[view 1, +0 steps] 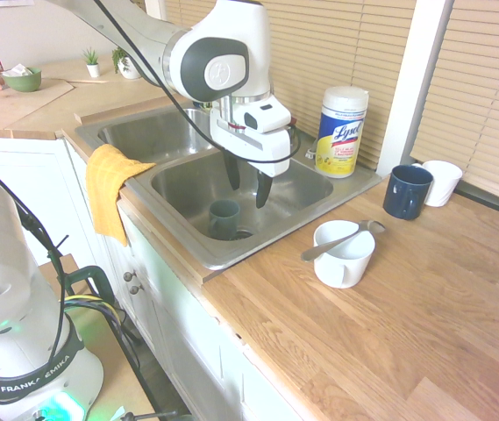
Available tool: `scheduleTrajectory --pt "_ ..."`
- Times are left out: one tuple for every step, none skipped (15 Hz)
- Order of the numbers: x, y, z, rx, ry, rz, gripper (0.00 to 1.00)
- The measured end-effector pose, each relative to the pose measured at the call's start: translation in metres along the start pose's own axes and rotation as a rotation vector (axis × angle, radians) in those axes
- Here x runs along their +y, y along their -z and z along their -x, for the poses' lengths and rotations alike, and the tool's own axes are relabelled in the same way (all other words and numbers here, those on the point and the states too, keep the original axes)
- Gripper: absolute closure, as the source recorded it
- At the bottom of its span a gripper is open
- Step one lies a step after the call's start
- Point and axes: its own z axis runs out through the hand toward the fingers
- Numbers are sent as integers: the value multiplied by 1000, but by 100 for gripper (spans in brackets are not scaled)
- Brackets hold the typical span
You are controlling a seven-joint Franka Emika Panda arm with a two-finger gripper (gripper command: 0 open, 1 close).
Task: Put the spoon into the sink
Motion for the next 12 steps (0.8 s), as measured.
scheduleTrajectory --pt "0 -1 0 -2 0 2 0" --pt "1 -1 0 -3 -3 6 0" --pt "3 -1 -2 3 -6 12 0" --pt "5 -1 -6 14 -11 18 0" --pt "8 0 -9 27 -14 23 0" --pt "11 4 -12 44 -18 25 0" --pt "13 8 -14 63 -24 25 0" --pt "17 14 -14 86 -31 23 0" --pt "23 22 -15 108 -44 18 0" --pt "28 29 -16 130 -59 13 0" --pt "35 36 -18 147 -76 6 0" --pt "43 41 -22 158 -97 0 0"
